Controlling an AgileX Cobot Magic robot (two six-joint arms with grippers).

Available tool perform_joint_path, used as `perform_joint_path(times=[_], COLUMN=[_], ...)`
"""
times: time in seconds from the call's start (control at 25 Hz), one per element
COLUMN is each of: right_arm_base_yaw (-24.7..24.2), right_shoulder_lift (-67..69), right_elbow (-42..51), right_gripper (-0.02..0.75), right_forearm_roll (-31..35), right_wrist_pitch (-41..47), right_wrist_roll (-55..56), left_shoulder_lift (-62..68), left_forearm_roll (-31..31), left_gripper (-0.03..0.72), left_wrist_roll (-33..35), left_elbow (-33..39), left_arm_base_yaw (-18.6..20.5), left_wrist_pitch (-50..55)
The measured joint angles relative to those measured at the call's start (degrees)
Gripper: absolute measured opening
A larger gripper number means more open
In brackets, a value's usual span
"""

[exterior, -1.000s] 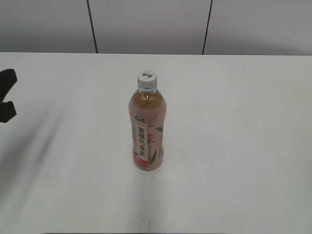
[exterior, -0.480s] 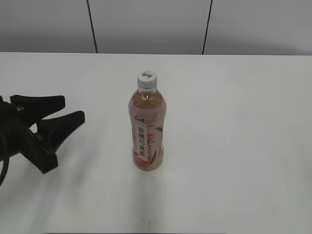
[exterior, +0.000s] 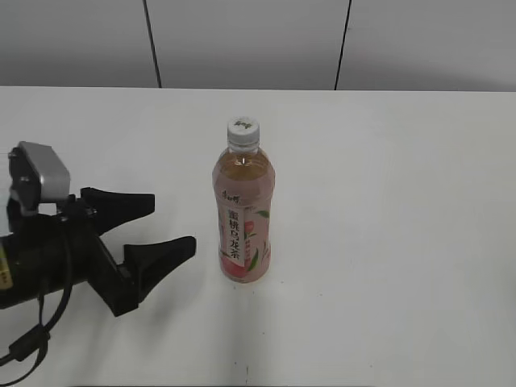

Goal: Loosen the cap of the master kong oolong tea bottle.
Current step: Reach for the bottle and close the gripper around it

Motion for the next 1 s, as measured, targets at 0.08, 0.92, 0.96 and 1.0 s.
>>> perform_joint_path(times=[0.08, 0.92, 0.96, 1.0], right_arm_base_yaw=[0.0, 0.0, 0.0, 0.0], right_shoulder_lift=[0.0, 0.0, 0.0, 0.0], right_elbow=[0.0, 0.0, 0.0, 0.0], right_gripper=[0.471, 0.471, 0.471, 0.471], right_forearm_roll=[0.0, 0.0, 0.0, 0.0], right_wrist_pitch=[0.0, 0.0, 0.0, 0.0], right_wrist_roll=[0.0, 0.0, 0.0, 0.0], left_shoulder_lift=[0.7, 6.4, 7.4, 8.3], left_forearm_roll=[0.3, -1.7, -1.7, -1.7], left_gripper=[0.595, 0.591, 0.591, 0.591], left_wrist_roll=[0.4, 0.7, 0.7, 0.7], left_elbow=[-1.7, -15.0, -15.0, -15.1], left_arm_base_yaw=[-2.1, -10.4, -10.4, -10.4], left_wrist_pitch=[0.0, 5.4, 4.7, 4.0])
